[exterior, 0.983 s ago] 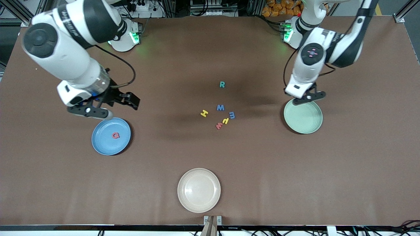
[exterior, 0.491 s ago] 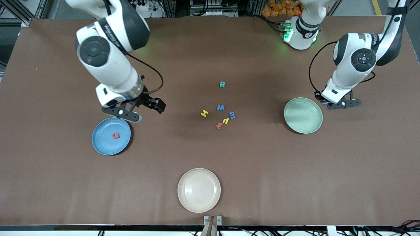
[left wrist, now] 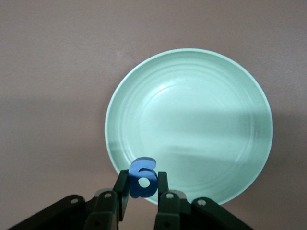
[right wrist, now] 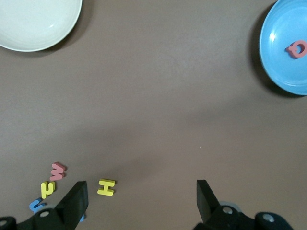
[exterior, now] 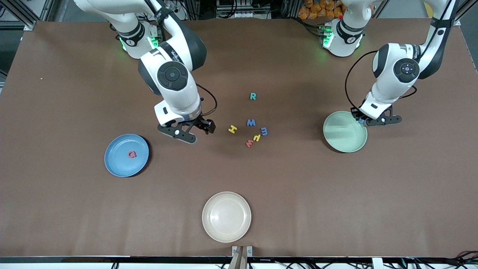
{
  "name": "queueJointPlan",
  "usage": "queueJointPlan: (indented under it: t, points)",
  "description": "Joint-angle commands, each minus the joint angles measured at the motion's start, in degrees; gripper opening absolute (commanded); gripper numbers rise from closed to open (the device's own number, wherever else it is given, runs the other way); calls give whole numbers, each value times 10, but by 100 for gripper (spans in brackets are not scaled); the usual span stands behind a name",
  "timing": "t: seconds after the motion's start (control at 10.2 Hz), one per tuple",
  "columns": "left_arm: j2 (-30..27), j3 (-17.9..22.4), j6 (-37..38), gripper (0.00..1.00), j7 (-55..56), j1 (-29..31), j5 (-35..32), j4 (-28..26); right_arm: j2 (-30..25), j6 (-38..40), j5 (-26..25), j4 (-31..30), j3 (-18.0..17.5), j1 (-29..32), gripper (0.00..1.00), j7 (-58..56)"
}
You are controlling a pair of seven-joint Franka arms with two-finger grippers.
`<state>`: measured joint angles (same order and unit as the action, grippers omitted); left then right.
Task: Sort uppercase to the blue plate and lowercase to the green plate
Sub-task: 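Release the blue 6 on the green plate while the right gripper grasps the H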
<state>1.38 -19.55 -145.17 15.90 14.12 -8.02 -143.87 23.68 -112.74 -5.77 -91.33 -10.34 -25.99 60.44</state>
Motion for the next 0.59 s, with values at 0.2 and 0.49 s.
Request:
queueJointPlan:
  t: [0.2,0.49]
  points:
    - [67,-2,-84,0,-5,2,15,3,44,-61,-13,0,0,-45,100,142]
    - [80,-2,-85,21,32,-5,15,12,88,-92,-14,0,1,-78,100,193]
